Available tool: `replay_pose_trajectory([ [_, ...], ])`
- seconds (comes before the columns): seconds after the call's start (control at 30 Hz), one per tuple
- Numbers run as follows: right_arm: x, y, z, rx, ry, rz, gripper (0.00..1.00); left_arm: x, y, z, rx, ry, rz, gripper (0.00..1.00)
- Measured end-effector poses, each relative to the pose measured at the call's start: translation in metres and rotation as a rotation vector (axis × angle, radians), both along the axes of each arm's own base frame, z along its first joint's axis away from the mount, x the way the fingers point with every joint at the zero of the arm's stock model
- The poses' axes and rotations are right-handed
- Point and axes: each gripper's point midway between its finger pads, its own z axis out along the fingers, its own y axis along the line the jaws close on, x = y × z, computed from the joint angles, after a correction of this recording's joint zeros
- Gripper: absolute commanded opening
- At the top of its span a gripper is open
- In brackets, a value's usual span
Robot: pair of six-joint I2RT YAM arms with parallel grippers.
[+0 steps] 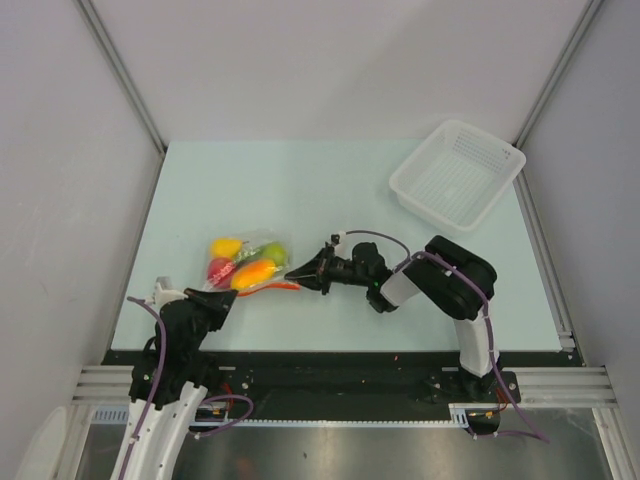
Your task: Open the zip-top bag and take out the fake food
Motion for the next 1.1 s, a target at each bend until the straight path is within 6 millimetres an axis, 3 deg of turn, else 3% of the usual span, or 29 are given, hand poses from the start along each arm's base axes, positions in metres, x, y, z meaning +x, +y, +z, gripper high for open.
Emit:
replay_pose_trajectory([
  [0.2, 0.009, -0.026, -0.005, 0.004, -0.025, 0.009, 0.0, -0.001, 0.006, 0.002, 0.017, 0.001, 0.029, 0.0],
  [0.43, 0.011, -0.041, -0.019, -0.035, -0.056, 0.011, 0.0, -0.008, 0.027, 0.043, 0.081, -0.083, 0.097, 0.0],
  [0.67, 0.007, -0.047, -0.025, -0.057, -0.086, 0.016, 0.0, -0.007, 0.036, 0.047, 0.172, -0.111, 0.104, 0.0],
  [0.73, 0.004, -0.047, -0.026, -0.065, -0.101, 0.025, 0.08, -0.006, 0.035, 0.049, 0.195, -0.12, 0.089, 0.0],
  [0.77, 0.003, -0.047, -0.026, -0.069, -0.11, 0.03, 0.21, -0.004, 0.034, 0.051, 0.211, -0.126, 0.076, 0.0],
  [0.8, 0.001, -0.047, -0.027, -0.078, -0.127, 0.038, 0.27, -0.003, 0.033, 0.054, 0.225, -0.134, 0.061, 0.0],
  [1.0, -0.001, -0.041, -0.032, -0.249, -0.288, 0.112, 0.64, 0.01, 0.02, 0.09, 0.295, -0.197, -0.038, 0.0],
  [1.1, 0.016, -0.03, -0.009, -0.404, -0.509, 0.118, 0.73, 0.016, 0.012, 0.109, 0.322, -0.232, -0.088, 0.0],
])
